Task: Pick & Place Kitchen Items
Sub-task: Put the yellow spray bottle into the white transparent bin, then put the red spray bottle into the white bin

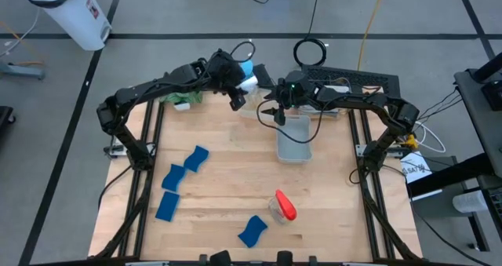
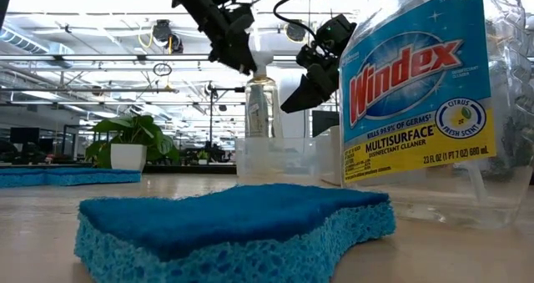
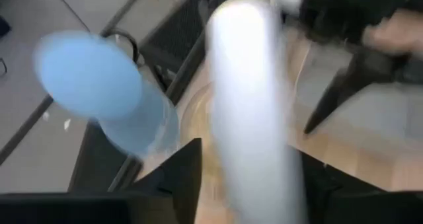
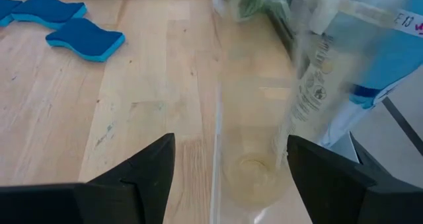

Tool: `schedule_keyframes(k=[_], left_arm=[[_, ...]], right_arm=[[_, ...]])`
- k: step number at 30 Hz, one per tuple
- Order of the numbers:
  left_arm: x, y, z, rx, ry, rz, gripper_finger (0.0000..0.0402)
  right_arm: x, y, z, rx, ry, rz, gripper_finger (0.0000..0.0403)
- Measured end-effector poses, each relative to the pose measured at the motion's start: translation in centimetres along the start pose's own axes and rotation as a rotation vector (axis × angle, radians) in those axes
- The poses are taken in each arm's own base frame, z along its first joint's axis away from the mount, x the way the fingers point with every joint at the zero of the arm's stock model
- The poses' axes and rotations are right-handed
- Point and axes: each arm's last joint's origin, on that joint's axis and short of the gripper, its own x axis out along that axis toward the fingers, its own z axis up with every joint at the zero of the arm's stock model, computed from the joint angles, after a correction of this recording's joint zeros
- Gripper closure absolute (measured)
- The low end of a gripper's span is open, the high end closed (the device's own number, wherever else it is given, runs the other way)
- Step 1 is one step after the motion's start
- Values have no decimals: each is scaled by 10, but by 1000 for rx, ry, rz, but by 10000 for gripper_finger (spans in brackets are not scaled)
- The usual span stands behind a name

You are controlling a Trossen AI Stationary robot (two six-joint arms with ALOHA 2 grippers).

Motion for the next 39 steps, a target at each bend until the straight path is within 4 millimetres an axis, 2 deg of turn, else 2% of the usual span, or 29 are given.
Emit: schedule_keyframes(k=[8, 17, 21, 27, 31, 35, 39], left_arm=[[0, 1, 1, 2, -4, 48, 172], [0, 2, 3, 18, -22, 55, 163], [-9, 2, 7, 24, -63, 68, 163], [-43, 2, 14, 71, -144, 84, 163], [-67, 1, 17, 94, -200, 88, 163], [-81, -1, 17, 102, -224, 48, 162], [-85, -5, 15, 125, -219, -79, 162]], right_arm=[[0, 0, 0, 2, 4, 0, 142], [0, 0, 0, 3, 7, 0, 142], [-3, 0, 0, 7, 24, -21, 143], [-28, 3, 11, -9, 77, -146, 142], [-50, 8, 20, -5, 74, -143, 142], [-71, 19, 28, 10, 83, -129, 146], [-93, 35, 33, 55, 110, -96, 147]])
